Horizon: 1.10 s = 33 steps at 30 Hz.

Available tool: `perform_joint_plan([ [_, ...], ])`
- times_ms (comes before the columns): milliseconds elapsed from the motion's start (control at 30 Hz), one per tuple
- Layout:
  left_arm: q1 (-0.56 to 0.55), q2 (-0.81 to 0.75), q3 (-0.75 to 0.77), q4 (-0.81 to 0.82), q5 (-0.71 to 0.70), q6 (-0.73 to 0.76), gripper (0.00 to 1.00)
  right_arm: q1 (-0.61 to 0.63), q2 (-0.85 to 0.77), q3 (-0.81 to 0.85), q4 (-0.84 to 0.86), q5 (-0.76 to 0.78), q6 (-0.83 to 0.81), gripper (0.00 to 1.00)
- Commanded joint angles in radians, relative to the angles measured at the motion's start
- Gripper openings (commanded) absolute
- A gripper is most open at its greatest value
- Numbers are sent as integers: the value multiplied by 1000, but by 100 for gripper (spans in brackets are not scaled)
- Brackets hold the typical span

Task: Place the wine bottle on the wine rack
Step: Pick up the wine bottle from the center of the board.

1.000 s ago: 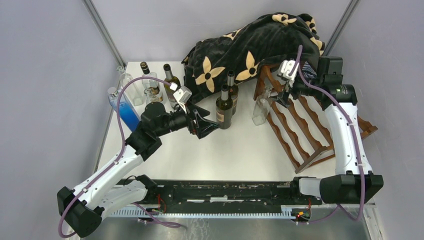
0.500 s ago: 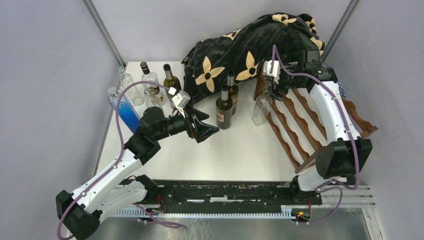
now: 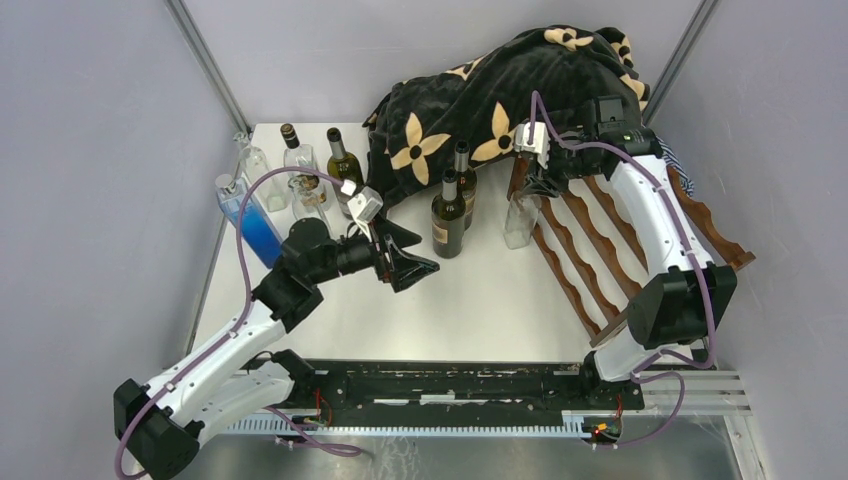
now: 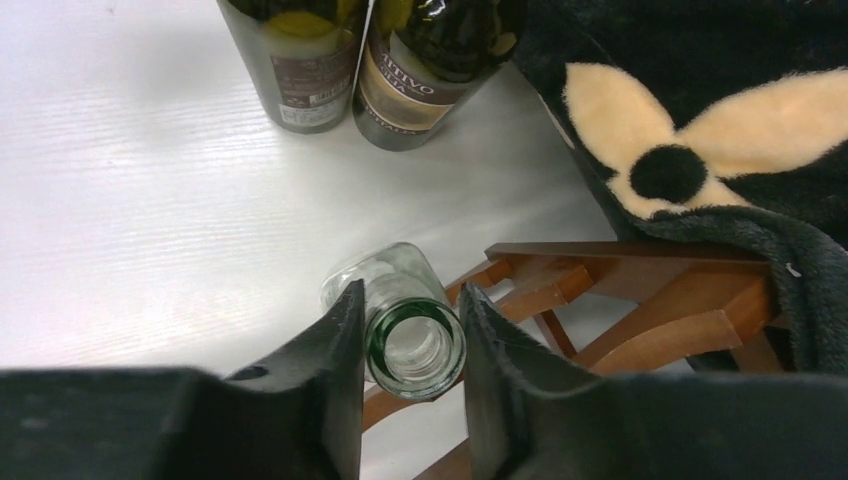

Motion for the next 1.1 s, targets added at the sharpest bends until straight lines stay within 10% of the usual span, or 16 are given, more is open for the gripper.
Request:
perform_joint_plan([
  [0, -19, -12, -37, 139, 61, -41, 100, 5, -23, 36, -22, -20, 18, 17],
  [133, -99, -46, -77, 220, -10, -11, 100, 4, -81, 64, 22, -73, 173, 0],
  [533, -509, 44, -119, 362, -514, 401, 100, 61, -318, -142, 80, -224, 318, 0],
  [1067, -531, 431, -80, 609, -670, 482, 100, 171, -451, -375, 143, -344, 281, 0],
])
